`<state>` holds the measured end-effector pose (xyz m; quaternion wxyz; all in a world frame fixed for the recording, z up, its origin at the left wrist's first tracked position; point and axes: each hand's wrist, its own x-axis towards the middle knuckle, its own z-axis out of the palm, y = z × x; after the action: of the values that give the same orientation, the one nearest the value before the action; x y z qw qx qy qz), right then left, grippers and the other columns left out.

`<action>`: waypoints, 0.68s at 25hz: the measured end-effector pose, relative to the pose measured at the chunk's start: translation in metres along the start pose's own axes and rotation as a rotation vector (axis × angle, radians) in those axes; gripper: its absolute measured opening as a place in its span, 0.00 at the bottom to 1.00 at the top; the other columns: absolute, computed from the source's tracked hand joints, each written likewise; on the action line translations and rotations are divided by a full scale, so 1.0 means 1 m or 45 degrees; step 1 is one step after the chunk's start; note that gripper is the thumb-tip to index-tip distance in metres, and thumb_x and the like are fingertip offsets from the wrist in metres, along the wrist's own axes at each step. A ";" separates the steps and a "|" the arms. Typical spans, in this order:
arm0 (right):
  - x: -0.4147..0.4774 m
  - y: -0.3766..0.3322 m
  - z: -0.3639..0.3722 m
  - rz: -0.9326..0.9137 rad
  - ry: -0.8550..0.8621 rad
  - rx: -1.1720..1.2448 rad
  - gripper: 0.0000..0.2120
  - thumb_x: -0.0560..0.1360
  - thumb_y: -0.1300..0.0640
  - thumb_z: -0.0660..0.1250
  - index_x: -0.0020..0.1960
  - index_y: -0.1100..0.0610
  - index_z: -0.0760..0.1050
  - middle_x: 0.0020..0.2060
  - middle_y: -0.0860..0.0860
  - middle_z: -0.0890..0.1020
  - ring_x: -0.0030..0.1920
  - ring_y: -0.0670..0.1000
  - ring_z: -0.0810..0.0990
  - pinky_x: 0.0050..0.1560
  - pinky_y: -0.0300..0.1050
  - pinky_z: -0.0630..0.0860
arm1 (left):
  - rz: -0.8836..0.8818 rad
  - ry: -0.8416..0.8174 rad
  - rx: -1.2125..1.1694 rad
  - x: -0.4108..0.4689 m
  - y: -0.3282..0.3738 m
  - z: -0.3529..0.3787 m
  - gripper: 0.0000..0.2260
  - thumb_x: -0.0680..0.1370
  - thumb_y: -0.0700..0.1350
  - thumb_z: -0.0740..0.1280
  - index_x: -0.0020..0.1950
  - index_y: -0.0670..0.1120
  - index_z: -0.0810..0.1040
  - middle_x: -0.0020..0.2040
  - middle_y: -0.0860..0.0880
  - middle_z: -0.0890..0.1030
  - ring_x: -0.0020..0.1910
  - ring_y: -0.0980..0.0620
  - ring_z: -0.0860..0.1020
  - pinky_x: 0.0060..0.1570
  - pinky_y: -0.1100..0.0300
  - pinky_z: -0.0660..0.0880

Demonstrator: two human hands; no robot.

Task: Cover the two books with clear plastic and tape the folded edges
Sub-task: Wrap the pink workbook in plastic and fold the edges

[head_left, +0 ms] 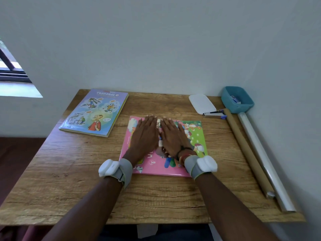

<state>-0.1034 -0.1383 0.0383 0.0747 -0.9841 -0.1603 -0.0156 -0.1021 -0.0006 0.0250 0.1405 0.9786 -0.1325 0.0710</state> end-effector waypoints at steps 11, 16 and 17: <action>-0.034 0.041 -0.009 0.568 0.161 -0.296 0.30 0.78 0.36 0.49 0.63 0.58 0.72 0.59 0.57 0.75 0.60 0.59 0.72 0.61 0.61 0.64 | 0.034 0.272 -0.141 0.008 -0.027 -0.020 0.24 0.82 0.56 0.54 0.67 0.40 0.76 0.70 0.41 0.74 0.73 0.45 0.68 0.71 0.50 0.63; -0.075 0.035 -0.048 0.926 -0.096 -0.137 0.37 0.73 0.27 0.52 0.57 0.60 0.72 0.52 0.57 0.81 0.54 0.59 0.79 0.53 0.52 0.71 | -0.115 0.344 -0.115 -0.004 -0.011 -0.018 0.20 0.79 0.55 0.61 0.61 0.43 0.79 0.63 0.44 0.80 0.65 0.44 0.75 0.61 0.49 0.70; -0.082 0.034 -0.057 0.884 -0.131 -0.079 0.35 0.73 0.28 0.53 0.57 0.59 0.72 0.53 0.56 0.81 0.54 0.58 0.80 0.52 0.50 0.72 | -0.113 0.322 -0.101 -0.006 -0.010 -0.014 0.20 0.78 0.55 0.61 0.61 0.43 0.79 0.63 0.44 0.80 0.65 0.44 0.75 0.62 0.48 0.69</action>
<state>-0.1704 -0.2045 0.0856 0.0373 -0.9812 0.1810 0.0554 -0.1068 0.0148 0.0348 0.1978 0.9604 -0.0732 0.1823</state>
